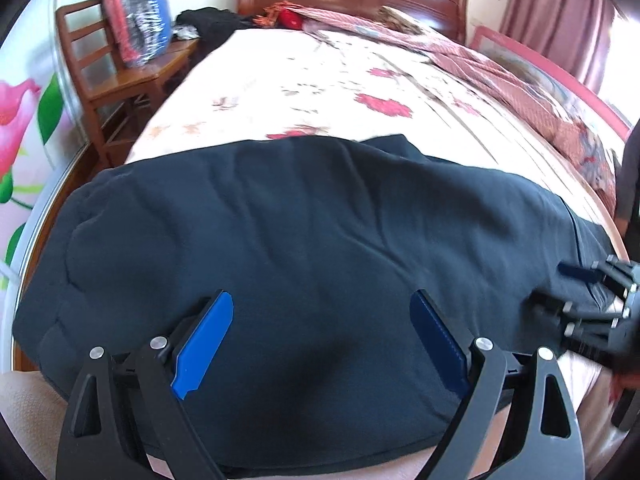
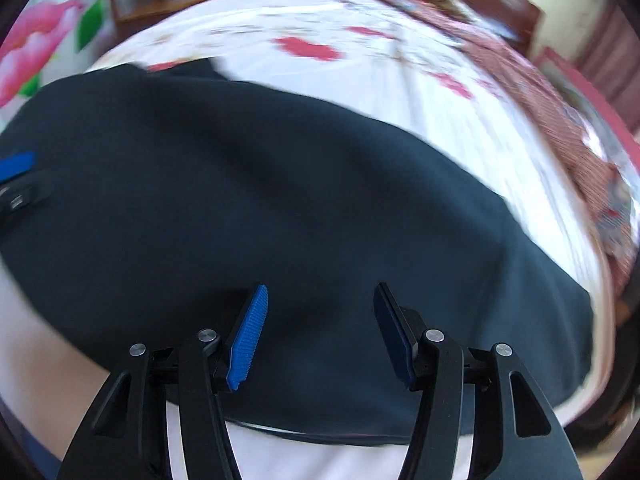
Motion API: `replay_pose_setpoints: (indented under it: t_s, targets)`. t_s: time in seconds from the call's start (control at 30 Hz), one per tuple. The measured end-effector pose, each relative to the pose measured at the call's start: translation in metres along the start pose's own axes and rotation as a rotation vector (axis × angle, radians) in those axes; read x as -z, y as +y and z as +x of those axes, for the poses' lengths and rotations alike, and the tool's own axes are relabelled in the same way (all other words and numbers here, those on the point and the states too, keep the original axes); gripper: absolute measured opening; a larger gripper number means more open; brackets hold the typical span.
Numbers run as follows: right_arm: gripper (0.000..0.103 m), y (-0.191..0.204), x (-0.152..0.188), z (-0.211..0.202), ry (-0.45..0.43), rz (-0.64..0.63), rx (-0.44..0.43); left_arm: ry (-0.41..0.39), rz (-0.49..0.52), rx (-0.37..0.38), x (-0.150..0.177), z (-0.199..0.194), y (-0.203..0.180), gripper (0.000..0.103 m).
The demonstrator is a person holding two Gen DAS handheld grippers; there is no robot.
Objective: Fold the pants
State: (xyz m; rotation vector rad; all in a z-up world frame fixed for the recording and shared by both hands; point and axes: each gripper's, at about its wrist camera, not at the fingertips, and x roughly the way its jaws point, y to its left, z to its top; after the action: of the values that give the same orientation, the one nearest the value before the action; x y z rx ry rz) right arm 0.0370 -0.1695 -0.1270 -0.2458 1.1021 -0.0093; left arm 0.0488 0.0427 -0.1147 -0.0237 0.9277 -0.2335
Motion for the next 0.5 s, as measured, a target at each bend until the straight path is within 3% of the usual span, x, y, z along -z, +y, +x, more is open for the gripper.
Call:
replay_pose_setpoints:
  t_s: [0.1, 0.2, 0.27, 0.37, 0.5]
  targets:
    - [0.056, 0.002, -0.003, 0.003, 0.035, 0.030, -0.009, 0.022, 0.018, -0.016, 0.001, 0.005, 0.005, 0.090]
    - [0.056, -0.031, 0.009, 0.003, 0.130, 0.202, -0.113, 0.030, 0.065, -0.029, 0.004, 0.005, 0.006, 0.090]
    - [0.056, -0.041, 0.016, -0.004, 0.146, 0.235, -0.138, 0.027, 0.076, -0.033, 0.004, 0.003, 0.005, 0.090]
    - [0.056, -0.055, 0.007, -0.018, 0.083, 0.236, -0.084, 0.022, 0.051, -0.021, 0.002, 0.001, 0.009, 0.090]
    - [0.056, -0.061, -0.032, -0.021, 0.000, 0.301, -0.134, -0.007, 0.009, -0.003, -0.002, -0.006, 0.015, 0.090]
